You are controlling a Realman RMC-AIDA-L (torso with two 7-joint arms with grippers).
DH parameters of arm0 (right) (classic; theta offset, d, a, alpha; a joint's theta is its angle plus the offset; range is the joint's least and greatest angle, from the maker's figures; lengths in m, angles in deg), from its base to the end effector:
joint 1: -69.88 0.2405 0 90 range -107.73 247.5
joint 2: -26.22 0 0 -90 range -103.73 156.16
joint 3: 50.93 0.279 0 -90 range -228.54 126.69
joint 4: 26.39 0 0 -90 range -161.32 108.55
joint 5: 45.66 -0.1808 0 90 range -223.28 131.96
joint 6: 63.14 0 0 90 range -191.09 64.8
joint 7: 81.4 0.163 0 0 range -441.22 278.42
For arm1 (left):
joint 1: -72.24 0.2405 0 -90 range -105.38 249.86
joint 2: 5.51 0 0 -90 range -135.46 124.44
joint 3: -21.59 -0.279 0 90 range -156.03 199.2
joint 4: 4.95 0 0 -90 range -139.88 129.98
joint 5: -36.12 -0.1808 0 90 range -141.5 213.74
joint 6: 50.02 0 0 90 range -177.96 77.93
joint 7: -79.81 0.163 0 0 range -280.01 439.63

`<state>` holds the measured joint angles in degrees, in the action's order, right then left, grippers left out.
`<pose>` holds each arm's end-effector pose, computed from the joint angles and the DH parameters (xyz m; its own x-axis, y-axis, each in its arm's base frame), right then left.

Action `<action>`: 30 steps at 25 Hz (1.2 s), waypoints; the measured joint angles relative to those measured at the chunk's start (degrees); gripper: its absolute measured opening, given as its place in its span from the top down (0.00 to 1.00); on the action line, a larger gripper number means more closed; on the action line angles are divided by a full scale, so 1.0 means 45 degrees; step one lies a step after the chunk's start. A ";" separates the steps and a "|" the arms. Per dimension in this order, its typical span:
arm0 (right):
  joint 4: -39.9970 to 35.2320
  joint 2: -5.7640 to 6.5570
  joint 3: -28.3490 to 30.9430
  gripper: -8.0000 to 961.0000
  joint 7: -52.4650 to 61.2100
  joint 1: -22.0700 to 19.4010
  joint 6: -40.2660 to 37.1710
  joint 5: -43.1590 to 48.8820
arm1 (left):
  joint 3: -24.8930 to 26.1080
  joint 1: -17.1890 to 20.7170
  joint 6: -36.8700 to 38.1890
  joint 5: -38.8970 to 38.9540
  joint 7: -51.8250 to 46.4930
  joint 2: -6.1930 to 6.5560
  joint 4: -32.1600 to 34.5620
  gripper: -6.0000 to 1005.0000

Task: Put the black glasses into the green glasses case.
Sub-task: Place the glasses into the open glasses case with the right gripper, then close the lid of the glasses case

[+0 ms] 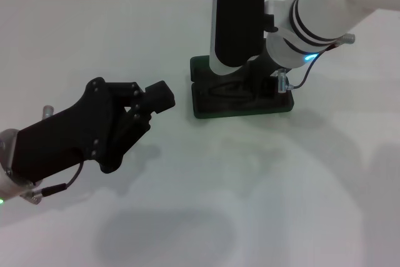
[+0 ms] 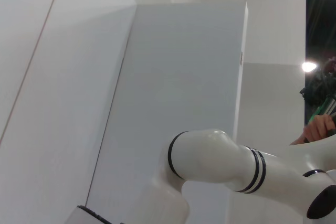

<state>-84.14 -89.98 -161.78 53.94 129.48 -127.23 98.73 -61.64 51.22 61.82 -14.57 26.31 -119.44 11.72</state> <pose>0.1095 0.4027 -0.1059 0.8528 0.0766 0.5166 0.2538 -0.9253 -0.2817 -0.2245 0.2354 -0.0009 0.3790 0.0909 0.9209 0.2511 -0.9679 -0.0078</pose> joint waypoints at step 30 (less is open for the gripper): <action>-0.4045 0.0004 0.0910 0.80 0.1825 -0.2493 -0.1667 0.0262 | 0.0814 -0.0064 -0.0149 -0.0012 -0.0143 0.0199 -0.0064 0.98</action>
<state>-102.34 -89.96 -157.69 62.15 118.26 -134.73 99.91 -57.98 50.94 61.14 -14.62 25.66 -118.55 11.43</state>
